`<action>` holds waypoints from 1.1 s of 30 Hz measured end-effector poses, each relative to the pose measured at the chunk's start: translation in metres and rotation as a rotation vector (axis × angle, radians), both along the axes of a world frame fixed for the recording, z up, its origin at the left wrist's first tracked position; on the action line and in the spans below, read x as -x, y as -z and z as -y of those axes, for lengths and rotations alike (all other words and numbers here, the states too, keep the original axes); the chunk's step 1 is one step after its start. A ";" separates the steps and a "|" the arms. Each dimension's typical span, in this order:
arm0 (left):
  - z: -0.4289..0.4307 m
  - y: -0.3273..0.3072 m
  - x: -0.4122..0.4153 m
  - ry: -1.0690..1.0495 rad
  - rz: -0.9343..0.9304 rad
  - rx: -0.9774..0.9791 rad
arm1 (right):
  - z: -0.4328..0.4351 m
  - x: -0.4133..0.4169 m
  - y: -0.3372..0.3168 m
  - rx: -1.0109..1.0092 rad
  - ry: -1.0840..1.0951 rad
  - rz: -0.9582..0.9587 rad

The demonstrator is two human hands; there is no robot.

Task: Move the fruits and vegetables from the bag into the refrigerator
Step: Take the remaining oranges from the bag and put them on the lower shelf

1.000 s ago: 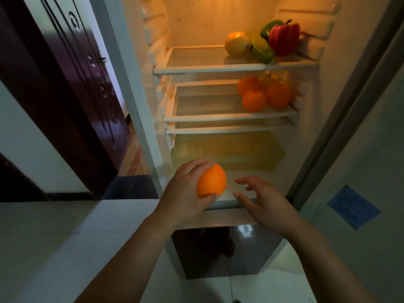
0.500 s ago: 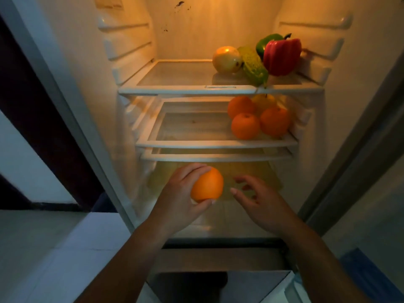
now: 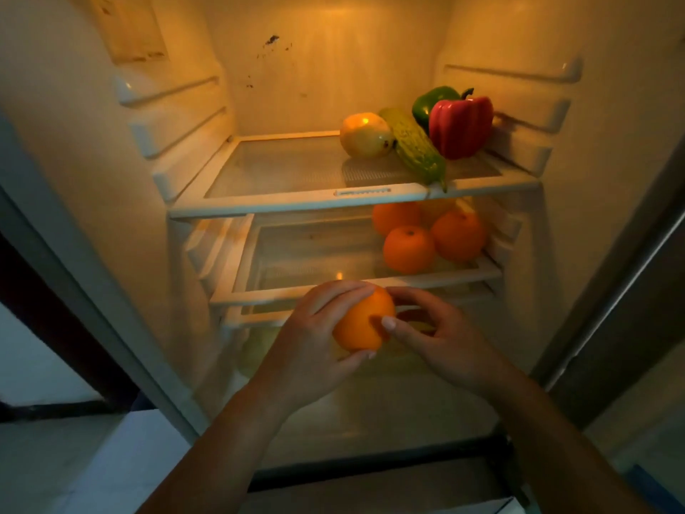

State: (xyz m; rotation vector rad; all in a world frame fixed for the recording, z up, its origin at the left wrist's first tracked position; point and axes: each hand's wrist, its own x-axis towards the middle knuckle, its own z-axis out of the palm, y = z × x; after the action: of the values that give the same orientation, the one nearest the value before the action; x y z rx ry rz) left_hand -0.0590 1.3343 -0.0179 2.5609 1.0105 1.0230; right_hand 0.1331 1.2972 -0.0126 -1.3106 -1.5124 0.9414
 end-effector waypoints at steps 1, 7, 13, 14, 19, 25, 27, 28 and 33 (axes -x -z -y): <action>-0.003 0.000 -0.001 0.011 0.011 0.004 | -0.002 0.000 -0.001 0.002 0.006 -0.003; -0.018 0.005 0.001 0.092 0.049 0.069 | -0.010 0.006 0.002 0.004 0.078 -0.008; -0.032 0.009 0.010 0.019 0.264 0.597 | -0.020 0.004 0.010 -0.045 0.179 0.011; -0.035 0.008 0.008 0.033 0.267 0.669 | -0.021 0.003 0.010 -0.055 0.176 0.000; -0.040 0.000 -0.003 0.128 0.259 0.797 | -0.023 -0.001 0.005 -0.061 0.111 -0.031; -0.054 -0.013 -0.004 -0.001 0.405 0.699 | -0.027 -0.016 0.013 -0.088 0.193 -0.137; -0.065 -0.016 -0.008 -0.057 0.433 0.645 | -0.025 -0.023 0.019 -0.103 0.233 -0.133; -0.070 -0.017 -0.011 -0.075 0.429 0.627 | -0.023 -0.026 0.023 -0.100 0.242 -0.122; -0.090 -0.015 -0.027 -0.081 0.386 0.586 | -0.018 -0.037 0.035 -0.043 0.238 -0.098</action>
State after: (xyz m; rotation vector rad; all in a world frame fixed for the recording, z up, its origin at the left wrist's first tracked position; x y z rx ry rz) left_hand -0.0323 1.4239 -0.0025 1.7882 1.1040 1.0012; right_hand 0.1705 1.3149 -0.0480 -1.3591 -1.2634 0.8042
